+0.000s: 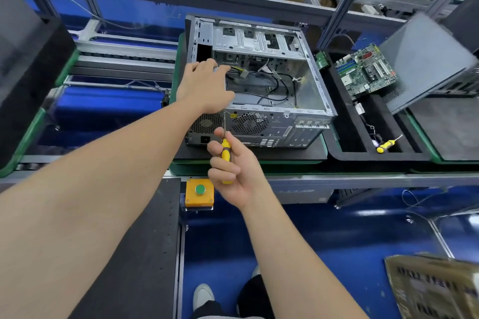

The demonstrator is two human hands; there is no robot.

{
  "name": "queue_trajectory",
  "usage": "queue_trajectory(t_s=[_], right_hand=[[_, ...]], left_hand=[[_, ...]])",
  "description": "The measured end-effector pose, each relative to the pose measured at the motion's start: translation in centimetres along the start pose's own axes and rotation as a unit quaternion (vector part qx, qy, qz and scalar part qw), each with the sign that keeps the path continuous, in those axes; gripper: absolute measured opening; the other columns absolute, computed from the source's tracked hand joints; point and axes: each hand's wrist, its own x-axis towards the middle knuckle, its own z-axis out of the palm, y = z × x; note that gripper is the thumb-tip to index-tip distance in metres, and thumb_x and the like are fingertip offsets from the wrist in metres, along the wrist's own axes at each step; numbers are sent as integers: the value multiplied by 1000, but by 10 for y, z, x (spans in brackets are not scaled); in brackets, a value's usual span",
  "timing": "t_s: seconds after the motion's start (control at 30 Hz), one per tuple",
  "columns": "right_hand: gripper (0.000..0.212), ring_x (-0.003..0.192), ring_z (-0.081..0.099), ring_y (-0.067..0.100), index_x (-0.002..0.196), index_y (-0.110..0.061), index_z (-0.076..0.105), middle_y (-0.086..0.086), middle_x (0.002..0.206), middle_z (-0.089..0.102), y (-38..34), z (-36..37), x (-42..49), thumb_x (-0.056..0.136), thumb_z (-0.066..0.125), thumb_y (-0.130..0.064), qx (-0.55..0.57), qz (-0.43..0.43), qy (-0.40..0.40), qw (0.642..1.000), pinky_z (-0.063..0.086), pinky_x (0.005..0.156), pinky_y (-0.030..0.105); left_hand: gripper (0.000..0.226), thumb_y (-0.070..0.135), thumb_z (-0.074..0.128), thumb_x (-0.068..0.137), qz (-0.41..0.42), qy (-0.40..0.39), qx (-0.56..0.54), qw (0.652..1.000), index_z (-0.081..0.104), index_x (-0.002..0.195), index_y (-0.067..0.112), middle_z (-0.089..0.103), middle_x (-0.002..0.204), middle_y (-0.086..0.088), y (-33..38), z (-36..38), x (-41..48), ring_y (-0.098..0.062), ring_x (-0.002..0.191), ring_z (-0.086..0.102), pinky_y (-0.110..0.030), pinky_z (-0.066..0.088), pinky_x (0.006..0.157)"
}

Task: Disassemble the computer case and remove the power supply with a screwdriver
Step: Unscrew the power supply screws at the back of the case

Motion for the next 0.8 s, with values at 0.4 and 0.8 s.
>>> queue_trajectory(t_s=[0.4,0.8], right_hand=[[25,49,47,20,107,-12,59,2,67,54,7,17,11,108,36,-20,-500,-161,291,800,39,43,31],[41,40,41,20,99,-11,76,6,60,62,-13,9,8,98,38,-25,-382,-87,291,873,36,43,26]], left_hand=[[69,51,49,89,3,8,14,1000,35,154,30,44,144,-4,4,-2,-1,-28,136,36,-42,22,118],[69,55,47,89,-2,5,14,1000,35,153,32,43,146,-3,4,-4,-1,-29,139,34,-42,21,117]])
